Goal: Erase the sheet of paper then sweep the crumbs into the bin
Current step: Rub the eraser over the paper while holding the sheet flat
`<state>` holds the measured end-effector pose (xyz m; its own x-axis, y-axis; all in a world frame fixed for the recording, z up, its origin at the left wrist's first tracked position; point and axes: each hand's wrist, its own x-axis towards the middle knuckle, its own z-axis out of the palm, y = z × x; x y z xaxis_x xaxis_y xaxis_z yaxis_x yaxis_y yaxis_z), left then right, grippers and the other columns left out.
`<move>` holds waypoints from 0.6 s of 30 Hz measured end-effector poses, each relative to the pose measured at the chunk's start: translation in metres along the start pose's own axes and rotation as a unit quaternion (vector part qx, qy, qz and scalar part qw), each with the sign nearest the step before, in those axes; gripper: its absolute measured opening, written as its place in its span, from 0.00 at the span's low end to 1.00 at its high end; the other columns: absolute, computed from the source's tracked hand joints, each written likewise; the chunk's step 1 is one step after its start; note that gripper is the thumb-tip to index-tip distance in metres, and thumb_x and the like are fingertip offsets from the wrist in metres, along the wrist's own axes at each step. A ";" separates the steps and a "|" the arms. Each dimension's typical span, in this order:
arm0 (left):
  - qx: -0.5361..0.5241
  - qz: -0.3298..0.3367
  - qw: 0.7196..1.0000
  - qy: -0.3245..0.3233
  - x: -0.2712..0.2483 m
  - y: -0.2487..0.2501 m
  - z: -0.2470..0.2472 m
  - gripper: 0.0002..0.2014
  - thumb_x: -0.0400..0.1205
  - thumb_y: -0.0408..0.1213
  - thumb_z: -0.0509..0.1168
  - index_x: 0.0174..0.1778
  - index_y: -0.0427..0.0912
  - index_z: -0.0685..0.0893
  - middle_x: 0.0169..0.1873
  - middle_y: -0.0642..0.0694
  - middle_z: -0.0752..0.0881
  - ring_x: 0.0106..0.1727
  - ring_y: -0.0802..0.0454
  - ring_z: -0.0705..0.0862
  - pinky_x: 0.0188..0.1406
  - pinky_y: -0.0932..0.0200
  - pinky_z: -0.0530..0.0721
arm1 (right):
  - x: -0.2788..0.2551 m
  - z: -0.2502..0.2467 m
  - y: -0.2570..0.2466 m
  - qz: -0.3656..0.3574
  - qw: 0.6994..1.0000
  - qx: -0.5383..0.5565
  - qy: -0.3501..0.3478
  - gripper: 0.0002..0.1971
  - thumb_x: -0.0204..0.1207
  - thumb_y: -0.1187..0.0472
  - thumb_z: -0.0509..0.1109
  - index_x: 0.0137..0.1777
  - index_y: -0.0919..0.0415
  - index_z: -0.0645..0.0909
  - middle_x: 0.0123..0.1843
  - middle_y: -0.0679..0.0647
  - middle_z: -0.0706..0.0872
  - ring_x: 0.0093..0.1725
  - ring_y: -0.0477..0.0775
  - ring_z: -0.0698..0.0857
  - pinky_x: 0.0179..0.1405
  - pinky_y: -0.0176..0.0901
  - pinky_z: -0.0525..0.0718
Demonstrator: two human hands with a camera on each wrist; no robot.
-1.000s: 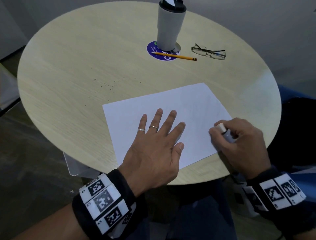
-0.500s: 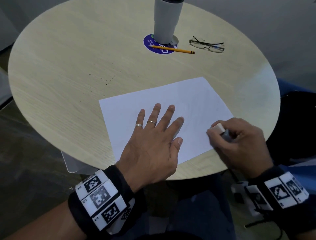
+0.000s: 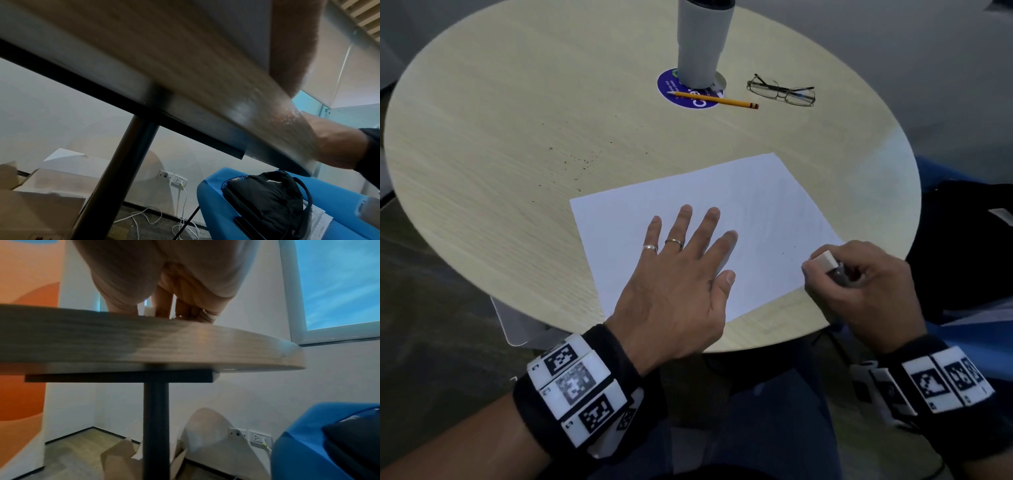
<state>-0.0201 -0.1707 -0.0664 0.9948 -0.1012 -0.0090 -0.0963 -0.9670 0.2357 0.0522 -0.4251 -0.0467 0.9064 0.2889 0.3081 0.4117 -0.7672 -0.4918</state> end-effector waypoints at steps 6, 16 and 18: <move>0.002 0.007 1.000 0.002 -0.001 0.000 -0.002 0.30 0.92 0.55 0.42 0.92 0.56 0.56 0.94 0.49 0.46 0.94 0.42 0.43 0.90 0.32 0.44 | -0.024 0.017 -0.046 -0.109 0.987 0.068 -0.099 0.04 0.78 0.58 0.81 0.42 0.54 0.92 0.36 0.47 0.87 0.40 0.52 0.83 0.44 0.42 0.79; 0.000 0.008 1.000 0.001 -0.001 -0.001 -0.001 0.30 0.92 0.55 0.42 0.92 0.56 0.56 0.94 0.49 0.46 0.94 0.41 0.42 0.90 0.31 0.43 | -0.019 0.014 -0.038 -0.093 0.992 0.046 -0.072 0.06 0.76 0.62 0.84 0.41 0.54 0.92 0.35 0.46 0.87 0.39 0.52 0.83 0.44 0.45 0.80; 0.002 0.008 1.000 -0.001 -0.001 -0.001 -0.001 0.30 0.92 0.55 0.42 0.92 0.56 0.55 0.94 0.49 0.45 0.94 0.42 0.41 0.90 0.32 0.43 | -0.025 0.018 -0.044 -0.135 0.984 0.057 -0.103 0.03 0.77 0.58 0.82 0.42 0.54 0.92 0.35 0.46 0.86 0.39 0.51 0.82 0.43 0.43 0.80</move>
<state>-0.0212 -0.1694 -0.0656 0.9930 -0.1178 -0.0064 -0.1131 -0.9659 0.2327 0.0132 -0.3886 -0.0478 0.7582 0.5918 0.2737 0.6366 -0.5809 -0.5073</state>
